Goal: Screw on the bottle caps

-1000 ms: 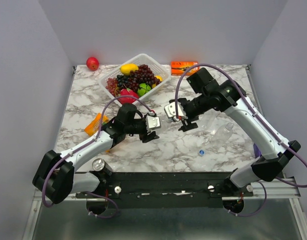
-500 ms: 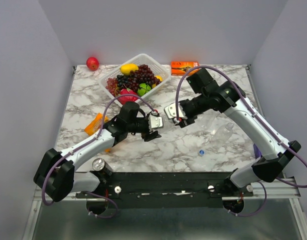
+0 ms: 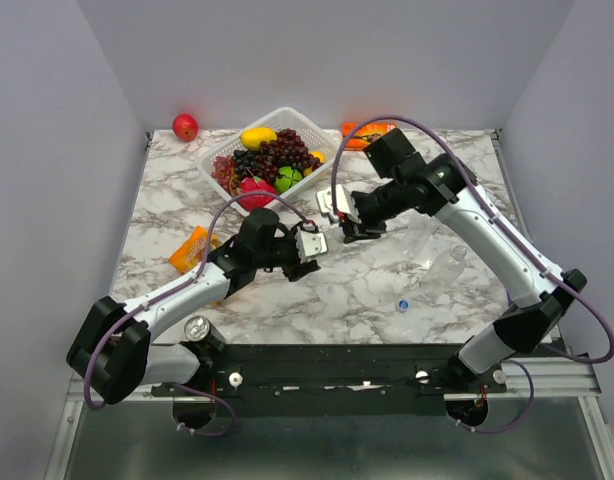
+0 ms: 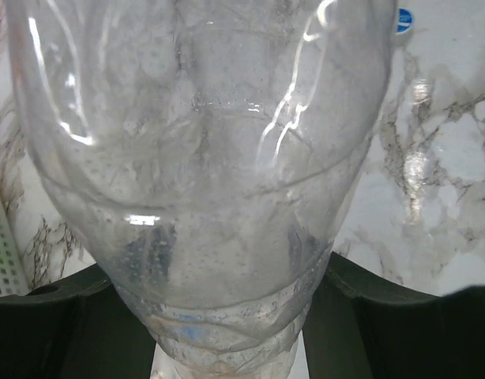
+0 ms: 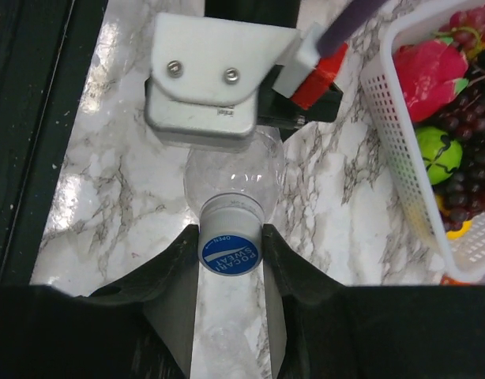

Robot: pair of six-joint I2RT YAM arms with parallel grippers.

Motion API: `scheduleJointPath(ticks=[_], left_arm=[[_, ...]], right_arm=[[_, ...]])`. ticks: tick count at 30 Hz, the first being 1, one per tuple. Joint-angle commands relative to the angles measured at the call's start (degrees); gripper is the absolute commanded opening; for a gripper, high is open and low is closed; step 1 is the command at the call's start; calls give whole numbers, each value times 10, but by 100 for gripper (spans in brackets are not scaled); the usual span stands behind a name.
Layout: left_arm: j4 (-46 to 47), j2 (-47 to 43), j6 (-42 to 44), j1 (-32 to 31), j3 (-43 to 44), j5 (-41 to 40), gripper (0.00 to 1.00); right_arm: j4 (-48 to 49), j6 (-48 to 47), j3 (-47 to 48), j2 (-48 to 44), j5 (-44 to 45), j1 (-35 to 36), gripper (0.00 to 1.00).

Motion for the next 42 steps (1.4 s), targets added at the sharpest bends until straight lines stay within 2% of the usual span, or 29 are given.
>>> scheduleJointPath(ticks=[1, 3, 4, 6, 7, 8, 12, 17, 22, 24, 26, 27, 29, 30, 33, 37, 42], left_arm=[[138, -29, -35, -19, -34, -174, 0], [165, -35, -32, -33, -38, -225, 0], [193, -35, -27, -38, -42, -283, 0], [215, -34, -11, -47, -43, -323, 0], [233, -33, -7, -49, -43, -371, 0], [237, -32, -3, -49, -42, -385, 0], [253, -29, 35, -58, -49, -432, 0], [255, -30, 56, -66, -57, -460, 0], [231, -24, 48, -66, -54, -456, 0], [221, -22, 30, -66, -51, -449, 0], [193, -23, -1, -65, -44, -408, 0], [183, -24, -16, -64, -42, -391, 0], [164, -27, -56, -64, -33, -355, 0], [158, -31, -96, -63, -30, -335, 0], [132, -30, -145, -60, -13, -255, 0], [127, -24, -247, -56, 6, -220, 0], [131, -22, -285, -46, 9, -181, 0]], right_arm=[[15, 189, 33, 59, 11, -5, 18], [7, 247, 63, 107, 3, -22, 16], [-4, 303, 89, 125, -9, -32, 16], [-32, 364, 157, 180, -48, -57, 15], [-27, 407, 160, 183, -56, -63, 14], [-7, 416, 148, 180, -59, -64, 12], [6, 482, 147, 186, -78, -72, 0], [50, 641, 132, 202, -172, -116, 0], [61, 646, 142, 207, -190, -121, 0], [63, 630, 154, 202, -184, -122, 23], [68, 605, 185, 198, -162, -125, 49], [72, 594, 194, 190, -158, -128, 54], [77, 549, 211, 183, -139, -128, 60], [74, 537, 215, 178, -137, -128, 62], [82, 507, 193, 169, -142, -128, 64], [122, 513, 136, 135, -146, -128, 65], [163, 514, 89, 106, -142, -128, 67]])
